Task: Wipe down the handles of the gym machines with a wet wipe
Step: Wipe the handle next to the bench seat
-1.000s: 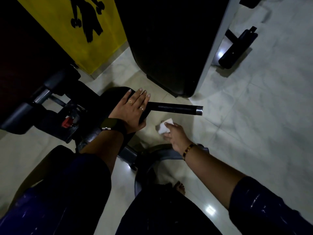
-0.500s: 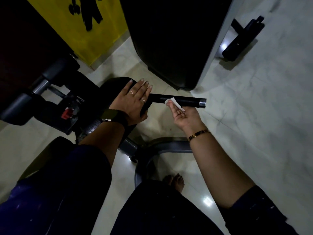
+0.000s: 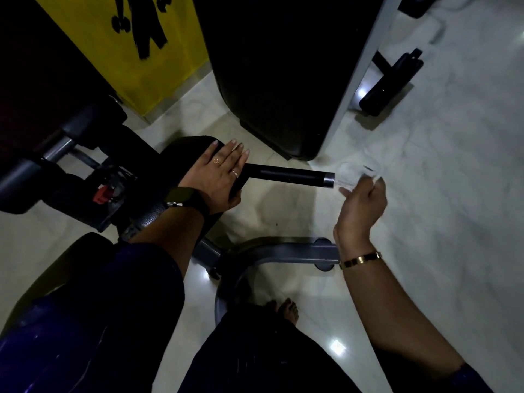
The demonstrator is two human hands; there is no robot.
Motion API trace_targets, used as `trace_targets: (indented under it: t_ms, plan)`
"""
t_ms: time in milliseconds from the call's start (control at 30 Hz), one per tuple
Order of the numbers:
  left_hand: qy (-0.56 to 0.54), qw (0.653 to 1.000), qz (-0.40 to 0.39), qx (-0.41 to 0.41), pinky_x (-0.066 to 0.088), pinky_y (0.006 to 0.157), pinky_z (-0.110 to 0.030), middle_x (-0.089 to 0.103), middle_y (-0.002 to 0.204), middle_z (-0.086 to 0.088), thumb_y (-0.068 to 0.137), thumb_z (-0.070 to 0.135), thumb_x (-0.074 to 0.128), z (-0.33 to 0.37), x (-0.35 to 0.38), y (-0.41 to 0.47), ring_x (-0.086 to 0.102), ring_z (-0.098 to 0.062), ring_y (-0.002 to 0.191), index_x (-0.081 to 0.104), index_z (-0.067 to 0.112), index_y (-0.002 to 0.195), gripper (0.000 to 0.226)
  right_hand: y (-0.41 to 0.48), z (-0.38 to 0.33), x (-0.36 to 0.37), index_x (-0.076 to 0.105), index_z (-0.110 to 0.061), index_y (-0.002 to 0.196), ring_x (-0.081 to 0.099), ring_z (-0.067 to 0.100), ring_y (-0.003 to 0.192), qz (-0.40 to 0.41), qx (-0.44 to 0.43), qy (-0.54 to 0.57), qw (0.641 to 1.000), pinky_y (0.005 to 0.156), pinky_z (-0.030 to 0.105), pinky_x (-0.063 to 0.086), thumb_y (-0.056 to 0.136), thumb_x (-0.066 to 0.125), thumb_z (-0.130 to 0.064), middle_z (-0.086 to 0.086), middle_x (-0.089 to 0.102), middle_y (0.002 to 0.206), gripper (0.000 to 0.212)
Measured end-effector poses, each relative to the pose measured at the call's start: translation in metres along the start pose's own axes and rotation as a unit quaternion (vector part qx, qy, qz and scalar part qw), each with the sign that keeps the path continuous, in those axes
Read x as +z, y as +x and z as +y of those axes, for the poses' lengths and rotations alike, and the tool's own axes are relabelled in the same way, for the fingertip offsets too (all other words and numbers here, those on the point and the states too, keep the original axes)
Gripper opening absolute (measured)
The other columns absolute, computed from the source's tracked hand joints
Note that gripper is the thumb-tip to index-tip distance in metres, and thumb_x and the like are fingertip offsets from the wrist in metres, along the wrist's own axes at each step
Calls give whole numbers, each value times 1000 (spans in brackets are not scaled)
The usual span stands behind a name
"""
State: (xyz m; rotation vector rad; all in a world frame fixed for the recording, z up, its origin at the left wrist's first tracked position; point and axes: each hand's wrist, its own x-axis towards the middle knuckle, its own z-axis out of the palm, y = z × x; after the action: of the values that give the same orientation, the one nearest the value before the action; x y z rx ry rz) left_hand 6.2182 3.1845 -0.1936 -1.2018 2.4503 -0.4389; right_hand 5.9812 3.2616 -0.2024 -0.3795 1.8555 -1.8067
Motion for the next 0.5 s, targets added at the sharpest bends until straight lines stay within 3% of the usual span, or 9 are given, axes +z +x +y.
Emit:
trace_targets:
  t_ms: [67,167,233,367,433,500]
  plan:
    - [-9,1000,-1,3,-4,120,-46,6,163,-10,92,56,29,-1,-2,0,-1,-26,151,0,9,155,84,9,8,2,66,-8,110,59,8,90,-61,-173,-193,964,87,17,46,96,40,-15,0,67,100,30]
    - [-10,1000,-3,3,-5,120,-46,3,163,-11,91,58,30,0,-3,0,-2,-27,151,-4,9,155,87,21,29,16,68,-5,108,67,30,83,-110,-309,-425,844,94,38,48,92,39,-14,14,72,92,34]
    - [-13,1000,-11,4,-6,120,-46,0,163,-11,92,59,29,0,-3,0,-4,-27,151,-6,9,154,87,18,41,34,70,-6,100,68,32,77,-113,-320,-509,791,102,47,44,89,34,-17,16,71,81,39]
    - [-19,1000,-13,2,-7,119,-46,-1,163,-11,92,58,31,-1,-2,0,-6,-26,150,-9,9,154,89,-7,46,74,69,-7,94,67,28,72,-195,-367,-564,714,110,45,31,88,53,-8,13,69,72,17]
    - [-16,1000,-13,6,-6,119,-46,-1,163,-12,91,60,33,-2,0,2,-6,-27,150,-8,8,154,92,-16,40,96,66,-9,102,67,28,84,-278,-341,-581,684,107,39,34,95,48,-13,12,71,85,19]
    - [-19,1000,-14,7,-4,119,-47,1,163,-13,90,61,33,-3,0,2,-3,-27,150,-6,7,154,92,-18,40,116,63,-8,106,67,31,90,-341,-324,-580,665,91,37,45,97,46,-12,13,71,93,19]
